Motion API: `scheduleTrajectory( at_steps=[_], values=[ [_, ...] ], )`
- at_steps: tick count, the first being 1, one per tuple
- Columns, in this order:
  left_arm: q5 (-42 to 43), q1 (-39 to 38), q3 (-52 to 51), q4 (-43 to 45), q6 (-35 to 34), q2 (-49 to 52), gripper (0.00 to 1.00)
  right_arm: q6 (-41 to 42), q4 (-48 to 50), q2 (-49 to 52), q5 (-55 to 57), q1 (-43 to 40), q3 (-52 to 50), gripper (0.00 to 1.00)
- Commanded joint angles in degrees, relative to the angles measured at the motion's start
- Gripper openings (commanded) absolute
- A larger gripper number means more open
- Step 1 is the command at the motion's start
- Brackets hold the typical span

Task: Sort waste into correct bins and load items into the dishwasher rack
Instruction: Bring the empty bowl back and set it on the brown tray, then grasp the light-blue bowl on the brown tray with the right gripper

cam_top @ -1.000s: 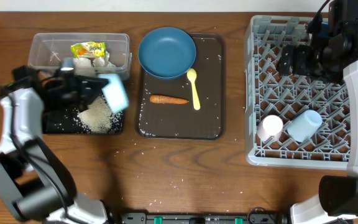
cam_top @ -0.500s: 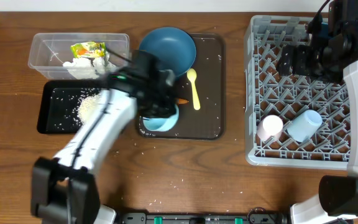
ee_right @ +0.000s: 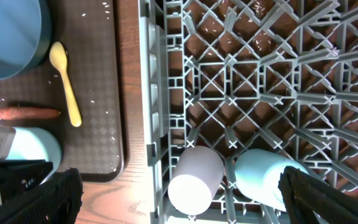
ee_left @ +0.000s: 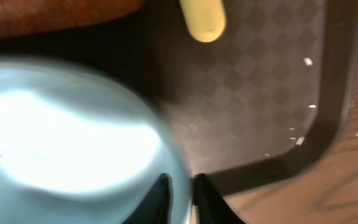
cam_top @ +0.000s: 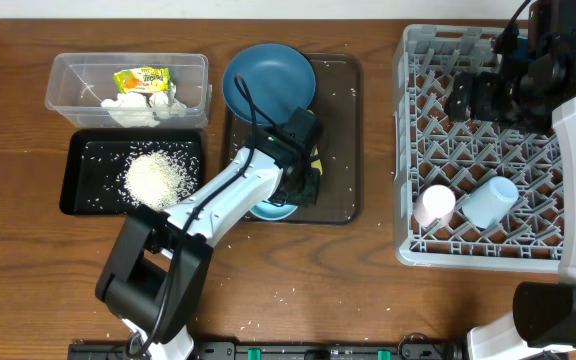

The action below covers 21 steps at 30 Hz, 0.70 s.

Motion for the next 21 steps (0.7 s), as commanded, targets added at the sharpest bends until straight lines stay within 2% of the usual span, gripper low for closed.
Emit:
scheduleTrajectory(
  at_steps=[1,7,10,15,18,21],
  values=[
    [-1.7,1.2,1.0,-0.9,-1.5,-1.3,0.25,-0.5,0.4,0.3,0.0,0.7,-0.1,0.99],
    [-1.7,6.3,4.2,-4.4,-1.4,-10.6,0.5,-0.5,2.9,0.3,-4.5,2.3,-0.1,0.99],
    [-1.7,10.2,4.6,-5.0,-1.4,-17.7,0.57,0.5,5.1,0.9,-4.9,4.9,-0.1,0.99],
    [-1.7,17.9,4.6,-7.6,-1.4,-27.7,0.59,1.8,7.8,4.5,-5.0,11.9,-0.1,0.97],
    [-1.7,21.9,4.5,-9.8,-1.4,-31.5,0.59,1.9,8.3,8.6,-5.0,17.1,-0.1,0.89],
    [-1.8,24.4,4.5,-11.2,-1.4,-32.8,0.59,2.3,8.9,13.2,-5.0,21.6,-0.1,0.85]
  ],
)
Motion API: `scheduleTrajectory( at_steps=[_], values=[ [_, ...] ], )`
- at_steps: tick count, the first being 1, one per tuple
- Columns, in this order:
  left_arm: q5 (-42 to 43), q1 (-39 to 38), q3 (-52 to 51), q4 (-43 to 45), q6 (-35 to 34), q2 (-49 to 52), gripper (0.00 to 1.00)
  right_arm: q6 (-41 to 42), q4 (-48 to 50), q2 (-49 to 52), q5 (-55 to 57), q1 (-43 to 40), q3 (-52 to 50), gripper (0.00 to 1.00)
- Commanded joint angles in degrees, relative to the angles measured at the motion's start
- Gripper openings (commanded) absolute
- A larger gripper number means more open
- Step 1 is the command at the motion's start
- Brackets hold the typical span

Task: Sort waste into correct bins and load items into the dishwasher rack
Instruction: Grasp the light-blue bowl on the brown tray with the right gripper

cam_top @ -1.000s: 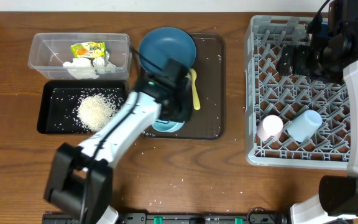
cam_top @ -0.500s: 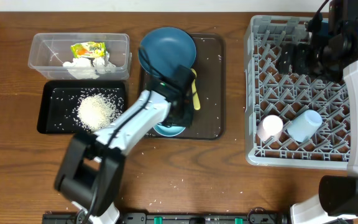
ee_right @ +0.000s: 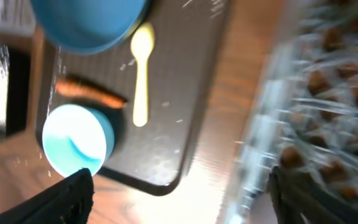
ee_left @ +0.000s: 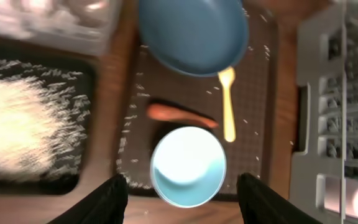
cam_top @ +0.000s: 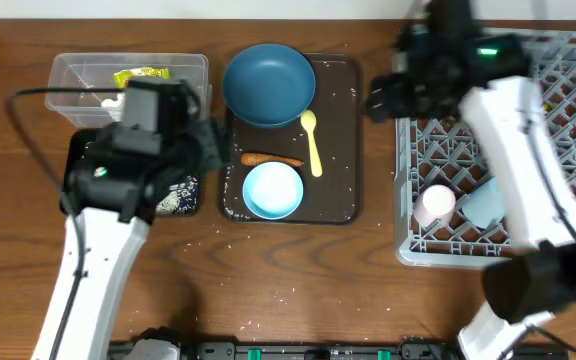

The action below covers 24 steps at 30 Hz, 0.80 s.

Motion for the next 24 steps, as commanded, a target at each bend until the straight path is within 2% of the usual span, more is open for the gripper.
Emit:
scheduleTrajectory(
  at_steps=[1,3,6,9,13,19,24],
  values=[
    [-0.6,2.3,0.3,-1.3,-0.1,-0.1,0.59,1.4,0.3,5.9,-0.7,5.5,-0.1,0.84],
    [-1.3,3.0,0.2,-2.2,-0.1,0.2,0.59,2.1,0.6,9.1,-0.7,8.1,-0.1,0.81],
    [-4.0,3.4,0.1,-3.5,-0.1,0.8,0.59,2.1,1.5,14.0,-2.1,11.9,-0.1,0.72],
    [-4.6,3.4,0.1,-3.9,-0.1,1.3,0.59,2.1,2.8,17.8,-3.5,14.7,-0.1,0.72],
    [-4.6,3.4,0.1,-3.8,-0.1,1.5,0.59,2.1,4.0,20.8,-3.7,17.3,-0.1,0.66],
    [-4.6,3.4,0.0,-4.0,-0.1,1.5,0.59,3.1,4.4,22.3,-3.4,18.2,-0.1,0.45],
    [-4.6,3.4,0.0,-4.0,-0.1,1.5,0.59,3.1,4.8,22.3,-2.9,18.6,-0.7,0.44]
  ],
)
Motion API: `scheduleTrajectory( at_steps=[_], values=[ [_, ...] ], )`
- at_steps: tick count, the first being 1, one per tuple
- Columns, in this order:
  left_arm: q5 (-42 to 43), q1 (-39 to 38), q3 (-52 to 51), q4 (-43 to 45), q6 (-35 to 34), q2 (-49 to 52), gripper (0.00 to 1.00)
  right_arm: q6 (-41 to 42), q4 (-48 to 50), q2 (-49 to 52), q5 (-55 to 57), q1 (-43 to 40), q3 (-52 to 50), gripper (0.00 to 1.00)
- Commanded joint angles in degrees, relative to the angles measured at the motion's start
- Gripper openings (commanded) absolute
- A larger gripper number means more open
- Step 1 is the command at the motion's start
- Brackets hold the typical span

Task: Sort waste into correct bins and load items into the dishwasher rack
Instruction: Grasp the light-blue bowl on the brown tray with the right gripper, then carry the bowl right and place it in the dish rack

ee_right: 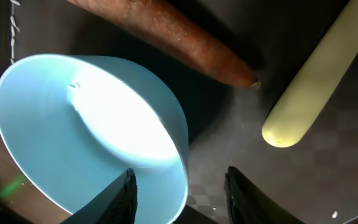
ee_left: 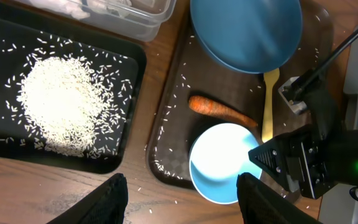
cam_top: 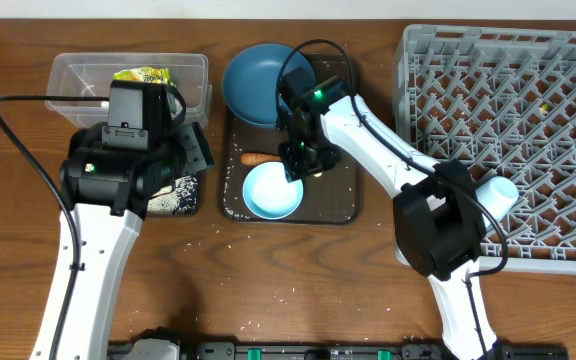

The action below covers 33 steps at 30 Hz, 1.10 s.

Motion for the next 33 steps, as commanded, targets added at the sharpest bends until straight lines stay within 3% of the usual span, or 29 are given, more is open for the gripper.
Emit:
scheduleTrajectory(
  at_steps=[1,7,12,21,26,29,33],
  values=[
    [-0.7,0.3,0.0,-0.1,-0.1,0.3,0.59,0.6,0.5,0.7,0.6,0.6,-0.8,0.43],
    [-0.7,0.3,0.0,-0.4,-0.1,0.6,0.59,0.6,2.8,0.7,0.9,1.2,-4.0,0.26],
    [-0.7,0.3,0.0,-0.5,-0.1,1.1,0.6,0.6,3.9,0.7,0.9,1.3,-5.4,0.02],
    [-0.7,0.3,0.0,-0.5,-0.1,1.8,0.61,0.6,4.0,-3.2,0.9,-1.4,-3.8,0.01],
    [-0.7,0.3,0.0,-0.6,-0.1,1.8,0.74,1.1,4.3,-11.2,4.0,-5.9,-3.0,0.01],
    [-0.7,0.3,0.0,-0.6,-0.1,1.8,0.8,3.3,5.1,-17.0,10.3,-9.6,-3.0,0.01],
    [-0.7,0.3,0.0,-0.6,-0.1,1.8,0.86,8.7,6.1,-23.1,27.3,-14.8,-3.0,0.01]
  ],
)
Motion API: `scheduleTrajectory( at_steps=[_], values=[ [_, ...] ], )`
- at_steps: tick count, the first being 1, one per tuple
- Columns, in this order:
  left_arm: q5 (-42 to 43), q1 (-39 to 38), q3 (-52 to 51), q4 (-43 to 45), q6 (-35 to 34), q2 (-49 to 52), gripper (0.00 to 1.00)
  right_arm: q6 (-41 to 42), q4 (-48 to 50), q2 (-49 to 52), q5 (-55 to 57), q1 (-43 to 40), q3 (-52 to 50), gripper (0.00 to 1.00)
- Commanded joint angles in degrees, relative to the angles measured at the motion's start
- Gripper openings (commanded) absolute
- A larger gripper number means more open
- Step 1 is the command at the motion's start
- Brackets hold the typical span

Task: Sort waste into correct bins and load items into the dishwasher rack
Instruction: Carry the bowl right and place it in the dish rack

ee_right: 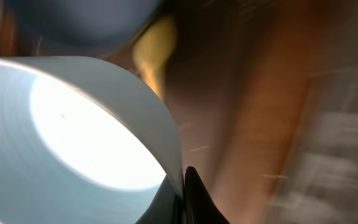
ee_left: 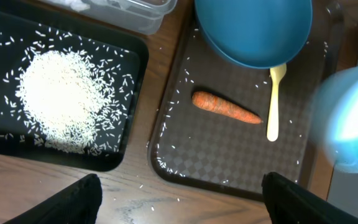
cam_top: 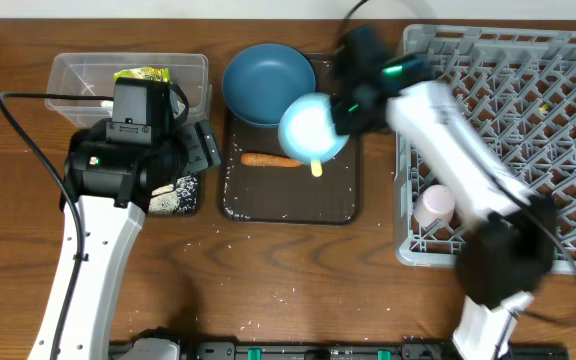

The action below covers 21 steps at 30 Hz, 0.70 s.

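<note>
My right gripper point(ee_right: 184, 190) is shut on the rim of the light-blue bowl point(ee_right: 73, 124), which hangs above the right side of the brown tray point(cam_top: 340, 205). From overhead the bowl point(cam_top: 313, 125) covers part of the yellow spoon point(cam_top: 315, 168). A carrot point(ee_left: 225, 107) and the spoon point(ee_left: 273, 106) lie on the tray, below the dark-blue bowl point(ee_left: 253, 31). My left gripper point(ee_left: 182, 205) is open and empty, high over the tray's near left corner. The grey dishwasher rack point(cam_top: 528, 60) holds a pale cup point(cam_top: 433, 207).
A black tray point(ee_left: 5, 146) with a heap of rice point(ee_left: 58, 102) lies left of the brown tray. Behind it stands a clear bin point(cam_top: 68, 75) holding a yellow wrapper point(cam_top: 140, 76) and white scraps. Rice grains are scattered on the wooden table point(cam_top: 298, 290).
My right gripper was open around the light-blue bowl's rim on the tray. Now it is shut on the rim, with the bowl up and further right. My left fingers stand wider apart.
At first my left gripper pinched the light-blue bowl's rim on the tray while the right arm was over the rack. Then the left was open, back over the rice tray, the bowl left standing. The right gripper came to the bowl and now holds it above the tray.
</note>
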Motion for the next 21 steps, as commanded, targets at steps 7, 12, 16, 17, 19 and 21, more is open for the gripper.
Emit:
scheduleTrajectory(
  at_steps=[7,12,16,17,19,21],
  values=[
    [-0.7,0.3,0.0,-0.1,-0.2,0.3,0.91,18.5,1.0,-5.5,48.2,-7.5,1.2,0.01],
    [-0.7,0.3,0.0,-0.2,-0.1,0.3,0.93,18.8,4.3,-2.6,65.0,-8.1,1.0,0.01],
    [-0.7,0.3,0.0,-0.2,-0.1,0.3,0.94,16.9,8.4,1.0,76.3,-8.2,1.0,0.01],
    [-0.7,0.3,0.0,-0.2,-0.1,0.3,0.94,14.6,10.2,2.3,78.3,-8.2,1.0,0.01],
    [-0.7,0.3,0.0,-0.2,-0.1,0.3,0.95,9.0,14.3,4.6,80.2,-8.5,1.0,0.01],
    [-0.7,0.3,0.0,-0.2,-0.1,0.3,0.96,3.2,18.8,7.1,80.9,-8.9,1.0,0.01]
  ],
)
